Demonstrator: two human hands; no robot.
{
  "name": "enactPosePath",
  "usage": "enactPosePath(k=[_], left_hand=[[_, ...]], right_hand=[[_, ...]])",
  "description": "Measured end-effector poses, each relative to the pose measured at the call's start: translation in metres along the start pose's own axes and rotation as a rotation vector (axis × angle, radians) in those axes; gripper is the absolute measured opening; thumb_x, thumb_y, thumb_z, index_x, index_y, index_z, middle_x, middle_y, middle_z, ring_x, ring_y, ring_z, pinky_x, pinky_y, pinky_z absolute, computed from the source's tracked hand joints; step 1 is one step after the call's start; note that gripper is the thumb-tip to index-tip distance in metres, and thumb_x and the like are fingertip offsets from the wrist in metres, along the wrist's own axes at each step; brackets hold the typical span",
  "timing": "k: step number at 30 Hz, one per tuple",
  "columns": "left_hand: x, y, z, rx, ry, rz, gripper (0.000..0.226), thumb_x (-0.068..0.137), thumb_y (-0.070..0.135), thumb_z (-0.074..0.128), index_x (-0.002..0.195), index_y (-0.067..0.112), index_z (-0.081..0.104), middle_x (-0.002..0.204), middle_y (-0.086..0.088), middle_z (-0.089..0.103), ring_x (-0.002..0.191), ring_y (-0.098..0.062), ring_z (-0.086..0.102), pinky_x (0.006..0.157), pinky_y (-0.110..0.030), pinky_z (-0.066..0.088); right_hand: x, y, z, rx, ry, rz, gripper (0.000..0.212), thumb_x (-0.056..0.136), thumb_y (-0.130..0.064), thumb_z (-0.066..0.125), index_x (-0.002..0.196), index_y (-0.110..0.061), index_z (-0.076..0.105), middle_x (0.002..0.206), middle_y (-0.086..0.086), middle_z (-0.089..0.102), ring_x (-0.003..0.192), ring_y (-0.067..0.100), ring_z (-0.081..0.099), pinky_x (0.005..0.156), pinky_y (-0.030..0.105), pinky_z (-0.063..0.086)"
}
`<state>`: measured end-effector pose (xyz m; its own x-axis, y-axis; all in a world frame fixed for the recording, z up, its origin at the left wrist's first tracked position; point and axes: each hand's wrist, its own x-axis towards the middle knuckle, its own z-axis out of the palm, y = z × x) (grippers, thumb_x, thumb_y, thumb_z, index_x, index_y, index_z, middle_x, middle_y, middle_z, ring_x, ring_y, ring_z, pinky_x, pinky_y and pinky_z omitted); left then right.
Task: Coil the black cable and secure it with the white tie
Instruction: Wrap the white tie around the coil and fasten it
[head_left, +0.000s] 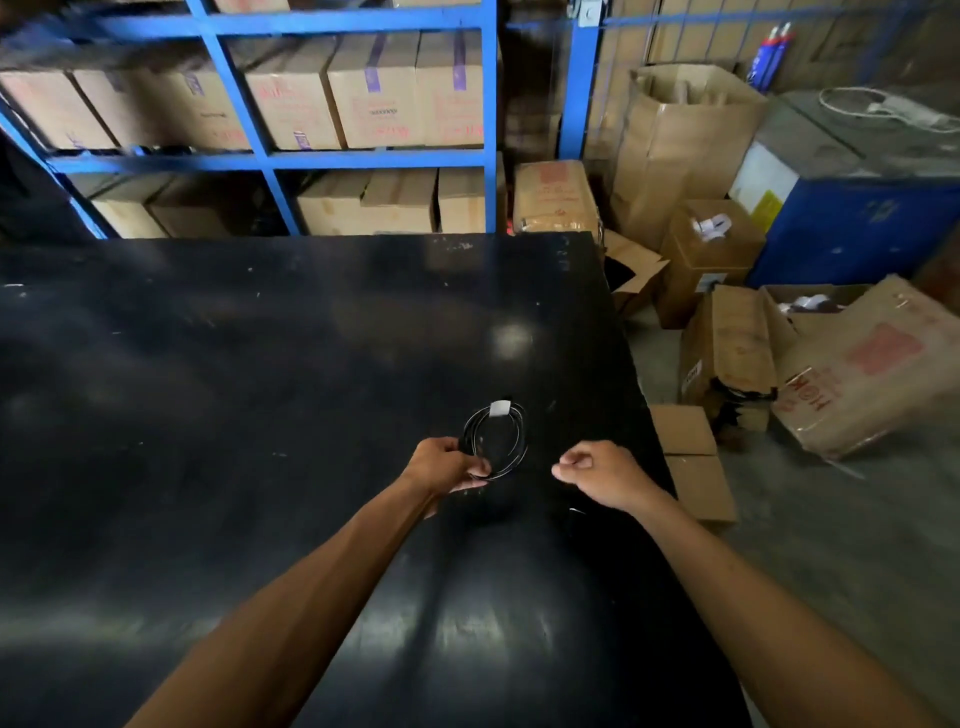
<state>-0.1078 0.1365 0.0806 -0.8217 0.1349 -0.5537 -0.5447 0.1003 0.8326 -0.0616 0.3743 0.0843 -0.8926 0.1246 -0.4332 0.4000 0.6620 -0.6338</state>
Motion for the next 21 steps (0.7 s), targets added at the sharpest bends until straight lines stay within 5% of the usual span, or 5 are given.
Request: enactPosePath(k=[5,9,12,17,21], left_hand=[[0.017,-0.024,0.006,0.019,0.035,-0.080,0.016,0.073,-0.015,0.073,0.083,-0.004,0.067,0.082,-0.016,0.068,0.075,-0.026,0.070,0.074,-0.032,0.062],[0.023,-0.029,0.010,-0.030,0.053,-0.106,0.016,0.073,-0.015,0.073,0.079,-0.003,0.063,0.084,-0.019,0.067,0.076,-0.029,0.070,0.074,-0.034,0.062],[0.025,-0.024,0.009,-0.107,0.044,-0.121,0.015,0.075,-0.015,0.072,0.079,-0.003,0.063,0.084,-0.019,0.067,0.074,-0.027,0.071,0.068,-0.031,0.062],[0.029,-0.007,0.011,-0.445,0.106,-0.179,0.013,0.077,-0.019,0.068,0.083,-0.007,0.066,0.078,-0.016,0.070,0.069,-0.025,0.073,0.059,-0.032,0.063],[0.022,0.006,0.018,-0.501,-0.009,-0.198,0.017,0.078,-0.012,0.072,0.091,-0.001,0.068,0.087,-0.015,0.072,0.075,-0.023,0.075,0.063,-0.033,0.062]], right_hand=[[-0.009,0.032,0.041,-0.471,-0.169,0.005,0.061,0.072,-0.052,0.082,0.118,-0.015,0.068,0.117,0.005,0.062,0.108,0.027,0.066,0.091,0.039,0.055],[-0.001,0.045,0.067,-0.657,-0.077,-0.084,0.022,0.096,-0.017,0.064,0.115,-0.007,0.068,0.119,0.013,0.065,0.107,0.035,0.068,0.091,0.042,0.056],[0.006,0.044,0.062,-0.579,0.009,-0.179,0.019,0.098,-0.005,0.056,0.102,-0.005,0.074,0.109,0.014,0.068,0.099,0.034,0.070,0.086,0.040,0.056],[0.010,0.018,0.045,-0.213,0.228,-0.371,0.012,0.092,-0.002,0.070,0.095,-0.005,0.081,0.103,0.014,0.069,0.091,0.029,0.070,0.083,0.036,0.055],[0.009,-0.005,0.054,-0.051,0.391,-0.444,0.008,0.084,0.004,0.079,0.087,-0.003,0.083,0.093,0.016,0.072,0.081,0.031,0.072,0.075,0.043,0.058]])
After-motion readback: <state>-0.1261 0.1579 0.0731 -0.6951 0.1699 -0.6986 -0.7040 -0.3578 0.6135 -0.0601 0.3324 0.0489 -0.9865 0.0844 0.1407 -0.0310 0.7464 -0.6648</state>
